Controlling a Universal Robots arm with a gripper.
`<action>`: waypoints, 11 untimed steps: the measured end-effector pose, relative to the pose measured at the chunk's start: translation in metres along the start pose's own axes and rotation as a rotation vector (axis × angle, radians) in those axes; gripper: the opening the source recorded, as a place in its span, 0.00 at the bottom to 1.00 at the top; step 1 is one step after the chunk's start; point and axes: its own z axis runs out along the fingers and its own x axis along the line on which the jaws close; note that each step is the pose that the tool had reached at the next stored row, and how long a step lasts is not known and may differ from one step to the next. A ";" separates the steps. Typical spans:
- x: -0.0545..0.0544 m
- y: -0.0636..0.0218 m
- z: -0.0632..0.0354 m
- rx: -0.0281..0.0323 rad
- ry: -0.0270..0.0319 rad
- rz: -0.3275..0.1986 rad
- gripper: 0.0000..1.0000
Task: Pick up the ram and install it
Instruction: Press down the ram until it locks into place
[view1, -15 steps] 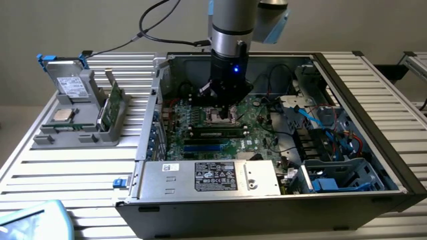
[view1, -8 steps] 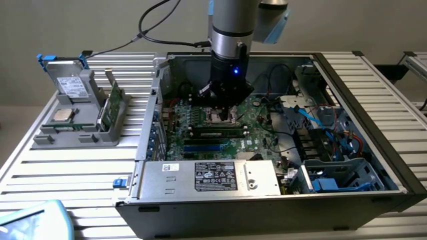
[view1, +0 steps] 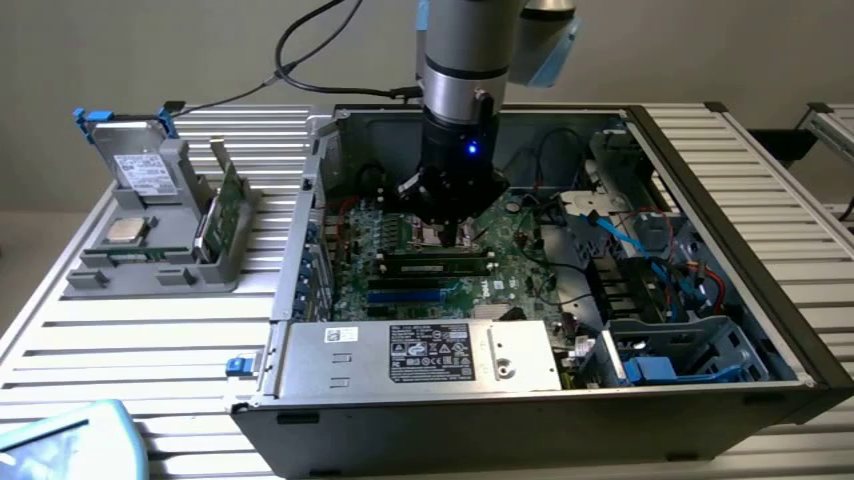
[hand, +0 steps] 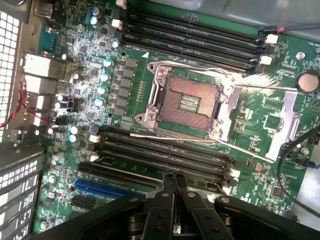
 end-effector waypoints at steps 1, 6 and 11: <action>0.000 0.0000 0.0000 -0.0003 0.0004 0.013 0.11; 0.000 -0.0001 0.0000 -0.0024 0.0026 0.081 0.11; 0.000 -0.0001 0.0000 -0.0045 0.0048 0.149 0.11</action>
